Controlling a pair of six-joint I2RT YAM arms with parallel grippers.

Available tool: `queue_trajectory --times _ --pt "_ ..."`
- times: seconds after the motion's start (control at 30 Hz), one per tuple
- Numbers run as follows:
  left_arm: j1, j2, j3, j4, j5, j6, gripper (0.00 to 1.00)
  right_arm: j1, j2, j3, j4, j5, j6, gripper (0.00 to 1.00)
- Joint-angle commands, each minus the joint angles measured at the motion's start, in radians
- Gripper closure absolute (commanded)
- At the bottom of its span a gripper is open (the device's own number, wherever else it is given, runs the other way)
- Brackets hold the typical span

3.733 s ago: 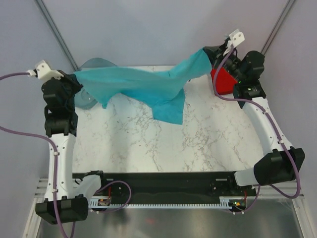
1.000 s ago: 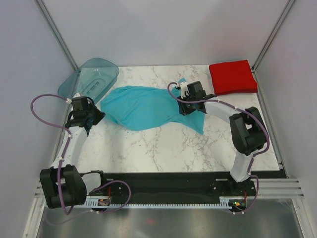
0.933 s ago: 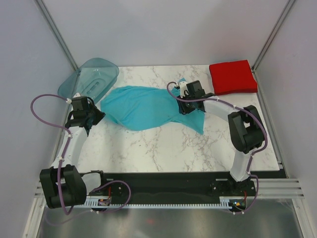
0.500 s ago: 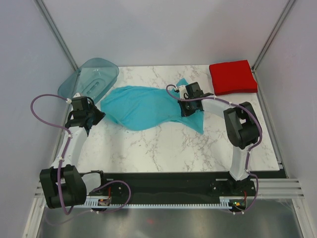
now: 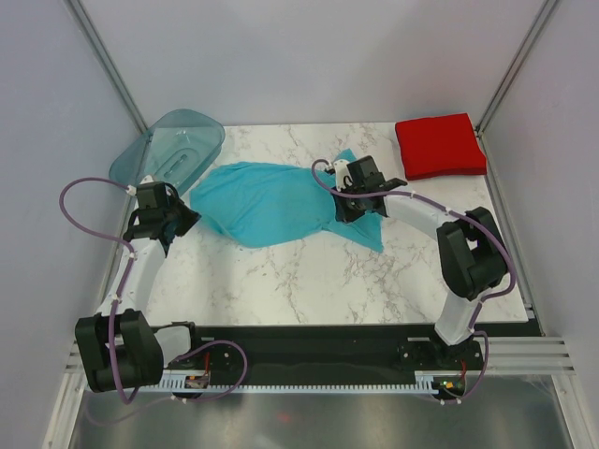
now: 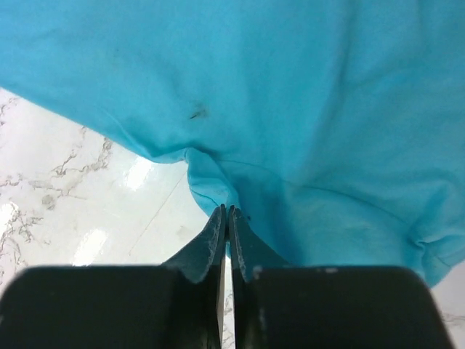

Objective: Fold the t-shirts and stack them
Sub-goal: Flatten the tshirt out

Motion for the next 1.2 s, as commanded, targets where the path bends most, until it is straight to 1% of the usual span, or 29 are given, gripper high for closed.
queue_trajectory --times 0.0,0.03,0.07,0.17,0.23,0.27,0.43,0.5,0.53,0.6,0.7,0.77,0.8,0.83,0.87,0.93,1.07,1.1,1.17 --pt "0.001 -0.014 -0.015 0.04 0.015 -0.016 0.98 0.01 -0.012 -0.023 0.007 0.012 0.012 0.89" --pt "0.003 -0.017 -0.018 0.04 0.016 -0.014 0.98 0.016 -0.013 -0.023 0.007 0.02 0.01 0.82" --pt "0.001 -0.02 -0.021 0.041 0.015 -0.014 0.98 0.017 -0.014 -0.025 0.007 0.024 0.009 0.8" --pt "0.001 -0.031 -0.029 0.04 0.012 -0.014 0.98 0.02 -0.017 -0.022 0.007 0.026 0.007 0.8" --pt "0.003 -0.036 -0.034 0.041 0.013 -0.013 0.98 0.025 -0.019 -0.019 0.006 0.024 0.01 0.83" --pt "0.001 -0.034 -0.035 0.041 0.013 -0.014 0.98 0.028 -0.019 -0.019 0.003 0.021 0.012 0.88" --pt "0.001 -0.037 -0.038 0.04 0.013 -0.013 0.98 0.069 -0.052 -0.031 -0.01 0.021 0.035 1.0" --pt "0.001 -0.036 -0.04 0.041 0.01 -0.014 0.98 0.114 -0.058 -0.038 -0.016 0.029 0.093 1.0" --pt "0.001 -0.034 -0.04 0.041 0.009 -0.014 0.98 0.132 -0.06 -0.045 -0.02 0.041 0.155 1.0" --pt "0.001 -0.033 -0.04 0.04 0.007 -0.013 0.98 0.193 -0.065 -0.077 -0.027 0.09 0.223 1.0" --pt "0.001 -0.027 -0.04 0.04 0.009 -0.011 0.98 0.267 -0.091 -0.141 -0.022 0.153 0.331 0.96" --pt "0.003 -0.027 -0.04 0.04 0.009 -0.008 0.98 0.283 -0.115 -0.173 -0.019 0.181 0.393 0.81" --pt "0.001 -0.03 -0.04 0.04 0.009 -0.005 0.98 0.286 -0.144 -0.202 -0.022 0.2 0.406 0.7" --pt "0.001 -0.03 -0.04 0.04 0.007 -0.005 0.98 0.287 -0.164 -0.216 -0.025 0.213 0.415 0.67" --pt "0.001 -0.028 -0.04 0.04 0.007 -0.003 0.98 0.286 -0.186 -0.226 -0.03 0.224 0.426 0.65" --pt "0.001 -0.025 -0.04 0.04 0.01 -0.003 0.98 0.283 -0.249 -0.239 -0.06 0.349 0.476 0.63" --pt "0.0 -0.014 -0.04 0.038 0.019 -0.006 0.98 0.215 -0.324 -0.279 -0.077 0.455 0.572 0.64" --pt "0.0 -0.013 -0.04 0.04 0.022 -0.008 0.98 0.163 -0.344 -0.307 -0.077 0.458 0.598 0.66" --pt "0.0 -0.016 -0.038 0.04 0.022 -0.008 0.98 0.111 -0.365 -0.333 -0.085 0.451 0.67 0.69"
